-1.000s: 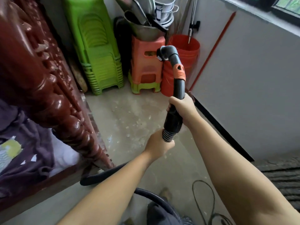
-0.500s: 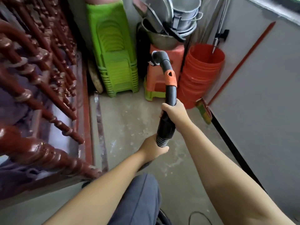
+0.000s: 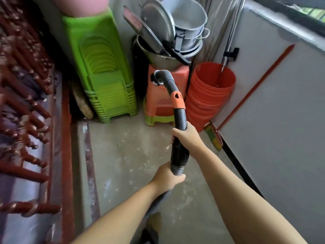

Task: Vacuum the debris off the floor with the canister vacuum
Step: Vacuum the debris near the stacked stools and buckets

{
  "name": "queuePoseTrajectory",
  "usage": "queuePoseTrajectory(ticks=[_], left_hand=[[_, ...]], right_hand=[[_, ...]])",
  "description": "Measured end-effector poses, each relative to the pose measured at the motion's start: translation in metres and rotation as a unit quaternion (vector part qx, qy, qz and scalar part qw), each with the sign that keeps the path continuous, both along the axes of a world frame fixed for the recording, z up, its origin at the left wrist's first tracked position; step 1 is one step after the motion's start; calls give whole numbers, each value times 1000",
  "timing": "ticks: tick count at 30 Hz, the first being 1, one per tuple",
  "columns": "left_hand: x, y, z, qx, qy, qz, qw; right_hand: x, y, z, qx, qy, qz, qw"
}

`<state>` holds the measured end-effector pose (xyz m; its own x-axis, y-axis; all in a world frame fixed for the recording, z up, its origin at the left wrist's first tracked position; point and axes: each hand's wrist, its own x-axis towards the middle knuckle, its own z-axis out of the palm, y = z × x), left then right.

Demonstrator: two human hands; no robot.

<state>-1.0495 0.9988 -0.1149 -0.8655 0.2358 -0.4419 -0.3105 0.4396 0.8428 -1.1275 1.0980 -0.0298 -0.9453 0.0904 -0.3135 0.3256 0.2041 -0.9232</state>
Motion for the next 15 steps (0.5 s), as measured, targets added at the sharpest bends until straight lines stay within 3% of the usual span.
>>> queuePoseTrajectory(ticks=[5,15], left_hand=[[-42,-8,3,2,-10,55,998],[-58,-49,-7,95,-65,181,977]], right_hand=[[-50,-25,4,52,11,26,998],[-75,-109,10,132,13,166,977]])
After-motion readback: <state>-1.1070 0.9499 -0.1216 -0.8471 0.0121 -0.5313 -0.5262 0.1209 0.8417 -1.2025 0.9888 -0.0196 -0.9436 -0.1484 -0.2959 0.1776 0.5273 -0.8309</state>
